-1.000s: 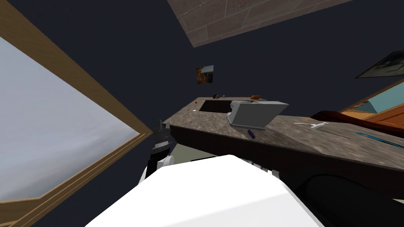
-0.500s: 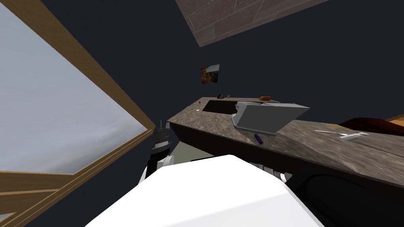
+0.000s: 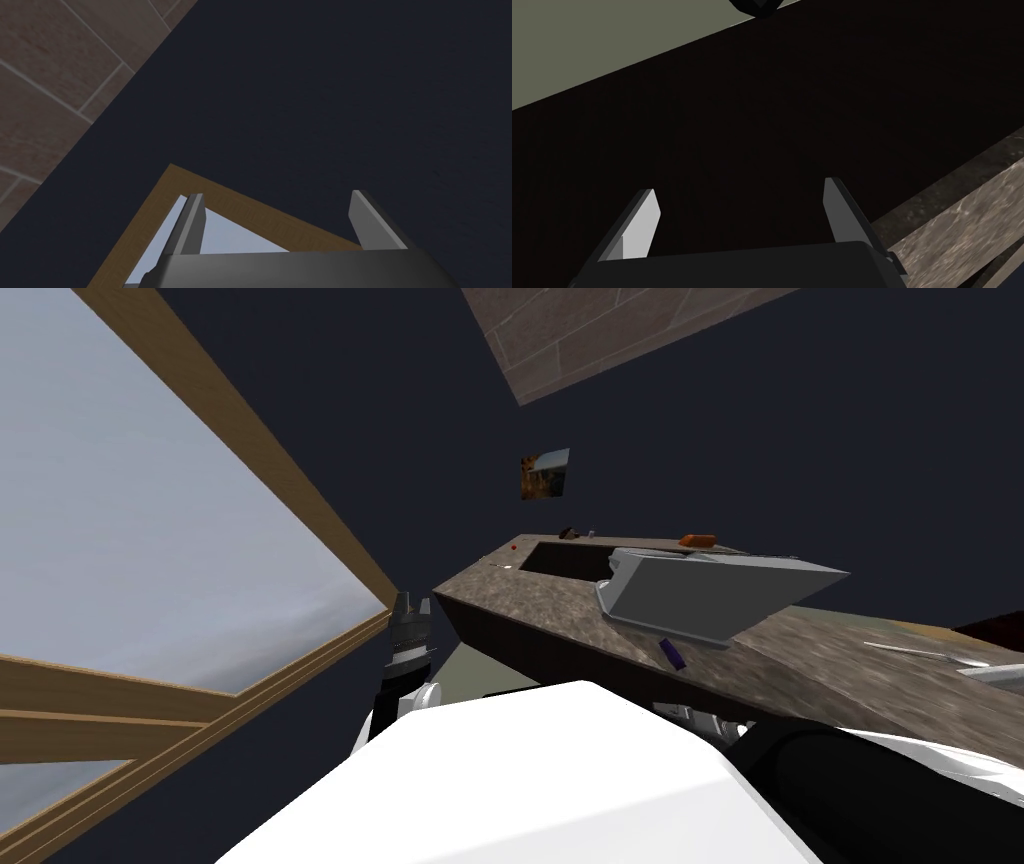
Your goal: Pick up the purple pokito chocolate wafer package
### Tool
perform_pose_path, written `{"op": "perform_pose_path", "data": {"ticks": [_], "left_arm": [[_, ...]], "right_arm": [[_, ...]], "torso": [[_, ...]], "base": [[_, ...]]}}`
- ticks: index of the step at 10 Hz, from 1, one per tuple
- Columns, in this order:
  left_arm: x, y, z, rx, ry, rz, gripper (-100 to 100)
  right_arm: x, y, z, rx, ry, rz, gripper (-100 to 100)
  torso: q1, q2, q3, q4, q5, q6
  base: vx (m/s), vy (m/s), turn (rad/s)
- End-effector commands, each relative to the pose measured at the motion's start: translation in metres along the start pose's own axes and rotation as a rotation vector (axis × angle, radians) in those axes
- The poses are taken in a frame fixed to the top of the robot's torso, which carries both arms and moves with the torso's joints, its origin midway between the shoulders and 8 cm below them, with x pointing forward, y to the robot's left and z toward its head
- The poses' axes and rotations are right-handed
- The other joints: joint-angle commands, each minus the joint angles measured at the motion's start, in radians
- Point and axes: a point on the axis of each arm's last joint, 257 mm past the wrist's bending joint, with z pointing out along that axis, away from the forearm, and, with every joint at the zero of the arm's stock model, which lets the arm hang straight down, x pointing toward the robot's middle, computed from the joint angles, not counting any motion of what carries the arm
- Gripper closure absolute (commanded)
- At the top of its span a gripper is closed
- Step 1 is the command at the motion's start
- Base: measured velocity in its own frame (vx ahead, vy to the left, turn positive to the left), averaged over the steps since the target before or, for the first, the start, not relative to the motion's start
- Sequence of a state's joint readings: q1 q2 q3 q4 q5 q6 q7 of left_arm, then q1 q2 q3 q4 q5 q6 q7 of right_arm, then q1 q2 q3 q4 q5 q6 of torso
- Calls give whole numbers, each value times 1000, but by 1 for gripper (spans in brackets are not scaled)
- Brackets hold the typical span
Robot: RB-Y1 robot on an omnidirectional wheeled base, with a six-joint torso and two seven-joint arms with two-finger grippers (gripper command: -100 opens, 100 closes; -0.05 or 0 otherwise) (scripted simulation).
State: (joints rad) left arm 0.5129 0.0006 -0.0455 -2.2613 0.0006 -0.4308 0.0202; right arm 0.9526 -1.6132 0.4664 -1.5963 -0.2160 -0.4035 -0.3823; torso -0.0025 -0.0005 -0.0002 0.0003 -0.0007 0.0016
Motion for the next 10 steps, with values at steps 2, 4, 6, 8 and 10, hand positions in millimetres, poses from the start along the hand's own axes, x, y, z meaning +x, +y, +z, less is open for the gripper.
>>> {"op": "perform_pose_path", "data": {"ticks": [2,4,6,8,10], "left_arm": [[0,0,0,0,0,0,0],[0,0,0,0,0,0,0],[0,0,0,0,0,0,0],[0,0,0,0,0,0,0],[0,0,0,0,0,0,0]], "right_arm": [[-19,-18,-16,67,-7,-15,-100],[-43,-40,-37,149,-27,-10,-100],[-50,-39,-41,161,-26,-31,-100],[-76,-53,-61,229,-49,-36,-100],[-93,-55,-72,265,-60,-55,-100]], "torso": [[0,0,0,0,0,-1],[0,0,0,0,0,-1],[-1,0,0,0,0,0],[1,0,0,0,0,-1],[0,0,0,0,0,0]], "base": [[5,-31,135],[7,-43,236],[3,-33,13],[0,-30,194],[-1,-43,97]]}}
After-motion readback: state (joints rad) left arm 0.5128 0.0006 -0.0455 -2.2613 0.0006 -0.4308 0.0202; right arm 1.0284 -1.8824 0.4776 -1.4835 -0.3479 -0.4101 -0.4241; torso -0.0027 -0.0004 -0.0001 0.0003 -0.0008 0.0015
